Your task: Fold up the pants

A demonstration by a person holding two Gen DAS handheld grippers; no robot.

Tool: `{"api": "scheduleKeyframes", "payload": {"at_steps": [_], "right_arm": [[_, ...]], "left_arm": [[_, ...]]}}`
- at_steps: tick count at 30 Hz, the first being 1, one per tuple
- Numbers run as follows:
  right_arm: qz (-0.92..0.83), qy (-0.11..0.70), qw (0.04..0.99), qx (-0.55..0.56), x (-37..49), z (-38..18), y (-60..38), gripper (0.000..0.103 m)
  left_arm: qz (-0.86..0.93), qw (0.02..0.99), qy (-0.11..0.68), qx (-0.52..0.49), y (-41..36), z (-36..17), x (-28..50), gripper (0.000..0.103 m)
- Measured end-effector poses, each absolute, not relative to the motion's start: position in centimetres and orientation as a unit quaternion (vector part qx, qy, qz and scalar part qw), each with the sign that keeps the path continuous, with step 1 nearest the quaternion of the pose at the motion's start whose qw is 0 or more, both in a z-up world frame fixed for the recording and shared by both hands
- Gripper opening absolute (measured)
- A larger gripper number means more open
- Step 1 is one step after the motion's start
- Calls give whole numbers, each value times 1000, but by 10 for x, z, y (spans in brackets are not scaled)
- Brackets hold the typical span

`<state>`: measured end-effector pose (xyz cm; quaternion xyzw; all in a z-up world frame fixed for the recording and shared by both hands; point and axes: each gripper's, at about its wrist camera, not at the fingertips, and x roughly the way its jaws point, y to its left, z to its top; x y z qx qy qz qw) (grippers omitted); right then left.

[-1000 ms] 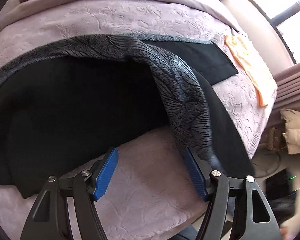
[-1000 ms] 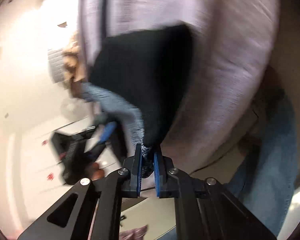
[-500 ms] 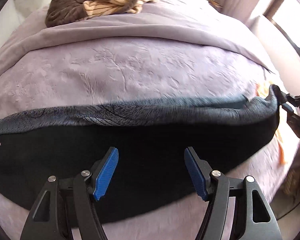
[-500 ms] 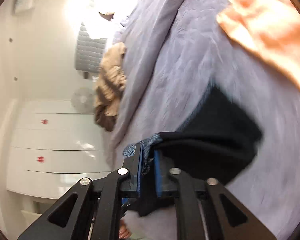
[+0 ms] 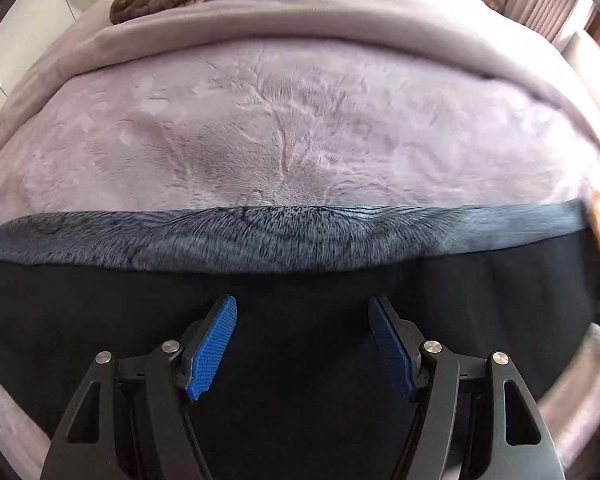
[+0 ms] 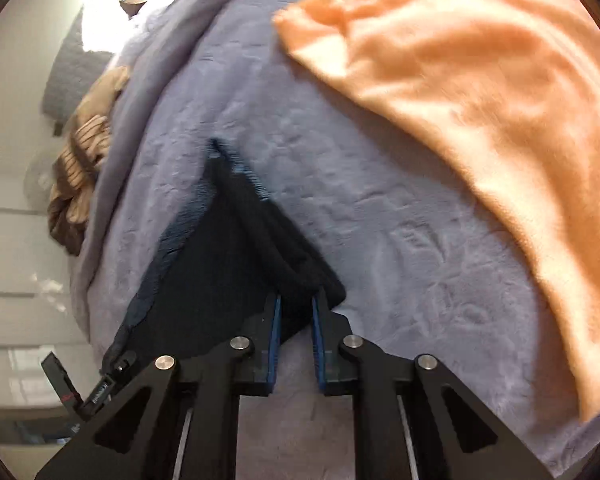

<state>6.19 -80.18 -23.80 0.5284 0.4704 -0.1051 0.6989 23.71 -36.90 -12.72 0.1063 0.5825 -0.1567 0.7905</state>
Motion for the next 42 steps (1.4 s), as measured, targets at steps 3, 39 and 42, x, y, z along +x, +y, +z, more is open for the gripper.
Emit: {"api": "scheduleKeyframes", "payload": {"at_steps": [3,39,42], "right_arm": [[-131,481,708,501,57,-225,-797,21],[65,517,755,398,90,-152,-657,42],[158,521,689,478,94,-175,-562,42]], "left_arm": [[-152,791,577,136,-383,-126,239,80],[-51,799,592,94,-169,-80,245,80],[-41,793,600,92,-132,-87,241,80]]}}
